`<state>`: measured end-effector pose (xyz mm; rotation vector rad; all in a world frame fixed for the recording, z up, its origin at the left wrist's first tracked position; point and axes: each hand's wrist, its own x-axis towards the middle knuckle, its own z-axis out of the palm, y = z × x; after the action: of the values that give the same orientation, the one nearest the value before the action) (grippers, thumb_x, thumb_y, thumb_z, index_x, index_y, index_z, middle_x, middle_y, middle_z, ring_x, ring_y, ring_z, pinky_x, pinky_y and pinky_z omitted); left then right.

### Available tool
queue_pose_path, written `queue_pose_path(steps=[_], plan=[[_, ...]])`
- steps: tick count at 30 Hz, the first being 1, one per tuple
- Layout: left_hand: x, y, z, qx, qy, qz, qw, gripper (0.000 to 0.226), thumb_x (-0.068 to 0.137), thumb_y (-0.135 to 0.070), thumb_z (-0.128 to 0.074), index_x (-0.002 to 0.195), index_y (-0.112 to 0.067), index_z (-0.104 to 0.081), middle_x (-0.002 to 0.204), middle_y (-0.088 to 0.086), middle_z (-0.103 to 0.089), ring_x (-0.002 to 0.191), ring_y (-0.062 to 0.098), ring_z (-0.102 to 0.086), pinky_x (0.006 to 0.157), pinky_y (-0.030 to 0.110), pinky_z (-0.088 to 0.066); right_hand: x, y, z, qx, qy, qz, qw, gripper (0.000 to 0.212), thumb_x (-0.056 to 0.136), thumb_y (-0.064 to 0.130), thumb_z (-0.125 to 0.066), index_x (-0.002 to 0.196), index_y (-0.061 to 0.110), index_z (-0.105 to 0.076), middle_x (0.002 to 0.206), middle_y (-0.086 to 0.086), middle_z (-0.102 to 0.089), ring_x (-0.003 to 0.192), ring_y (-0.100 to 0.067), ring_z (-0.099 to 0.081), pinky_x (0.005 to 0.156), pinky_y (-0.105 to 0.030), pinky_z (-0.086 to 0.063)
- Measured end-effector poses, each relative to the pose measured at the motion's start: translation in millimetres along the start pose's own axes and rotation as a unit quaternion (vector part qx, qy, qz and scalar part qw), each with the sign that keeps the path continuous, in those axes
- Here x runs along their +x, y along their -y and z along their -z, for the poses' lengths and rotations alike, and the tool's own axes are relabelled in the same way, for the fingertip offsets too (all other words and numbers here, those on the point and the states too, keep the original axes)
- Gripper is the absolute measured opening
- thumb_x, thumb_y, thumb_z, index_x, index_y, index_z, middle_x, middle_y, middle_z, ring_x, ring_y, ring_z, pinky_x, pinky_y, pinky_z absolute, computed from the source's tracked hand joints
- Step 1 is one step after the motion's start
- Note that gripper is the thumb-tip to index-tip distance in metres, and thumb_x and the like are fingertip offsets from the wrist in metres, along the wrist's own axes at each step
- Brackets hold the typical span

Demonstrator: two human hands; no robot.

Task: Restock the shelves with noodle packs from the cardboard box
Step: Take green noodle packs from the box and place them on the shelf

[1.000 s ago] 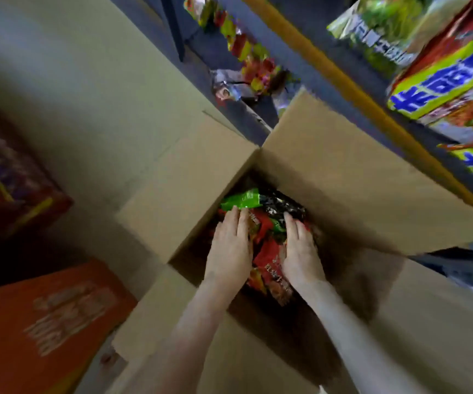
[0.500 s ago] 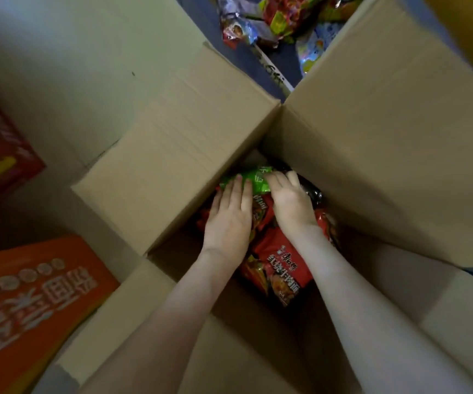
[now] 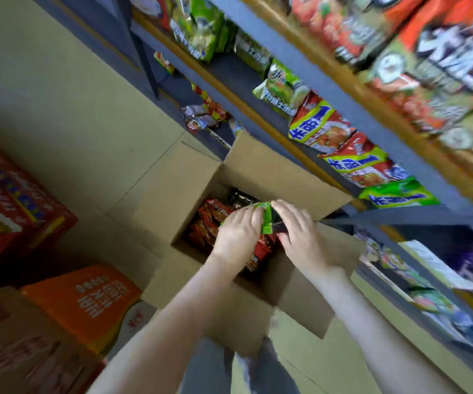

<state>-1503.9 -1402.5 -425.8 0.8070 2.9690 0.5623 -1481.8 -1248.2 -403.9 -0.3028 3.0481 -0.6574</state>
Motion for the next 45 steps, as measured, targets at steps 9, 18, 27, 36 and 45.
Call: queue_pose_path(steps=[9,18,27,36,45], plan=[[-6,-101,155,-0.125,0.002,-0.12,0.985,0.042,0.074,-0.017,-0.051,0.115,-0.011,-0.053,0.094,0.01,-0.068,0.088,0.027,-0.064,0.084,0.03,-0.045,-79,19,174,0.055,-0.003,-0.088,0.995,0.076,0.073,0.006,-0.078,0.14,0.012,-0.042,0.144,-0.012,-0.044,0.135,-0.022,-0.03,0.111,-0.041,-0.022],[-14,-237,232,-0.055,-0.101,-0.268,0.957,0.056,0.079,-0.015,-0.064,0.13,-0.003,-0.045,0.127,0.019,-0.056,0.12,0.033,-0.049,0.103,0.043,-0.039,-178,17,299,-0.166,-0.114,-0.057,0.978,0.066,0.053,0.009,-0.09,0.113,0.0,-0.064,0.097,-0.014,-0.068,0.089,-0.034,-0.066,0.077,-0.04,-0.053],[-4,-410,279,0.139,-0.239,-0.34,0.899,0.036,0.074,-0.003,-0.05,0.103,-0.003,-0.071,0.101,0.011,-0.071,0.092,0.026,-0.069,0.081,0.037,-0.054,-264,-12,410,-0.235,-0.321,-0.059,0.916,0.063,0.055,-0.002,-0.084,0.114,-0.001,-0.061,0.102,-0.013,-0.065,0.097,-0.025,-0.049,0.087,-0.034,-0.035],[42,-499,318,0.11,-0.294,-0.353,0.882,0.041,0.077,-0.007,-0.037,0.105,-0.004,-0.067,0.098,0.01,-0.068,0.088,0.029,-0.066,0.077,0.035,-0.053,-301,-53,488,-0.302,-0.457,-0.081,0.833,0.071,0.073,0.003,-0.076,0.134,0.006,-0.042,0.129,-0.015,-0.051,0.117,-0.028,-0.044,0.094,-0.041,-0.033],[141,-527,331,0.143,-0.193,-0.279,0.93,0.046,0.092,-0.012,-0.055,0.137,-0.011,-0.044,0.127,0.007,-0.056,0.119,0.026,-0.048,0.094,0.033,-0.035,-256,-103,513,-0.366,-0.39,-0.086,0.841,0.077,0.08,0.02,-0.074,0.146,0.012,-0.034,0.147,-0.014,-0.038,0.132,-0.03,-0.037,0.105,-0.044,-0.031]])
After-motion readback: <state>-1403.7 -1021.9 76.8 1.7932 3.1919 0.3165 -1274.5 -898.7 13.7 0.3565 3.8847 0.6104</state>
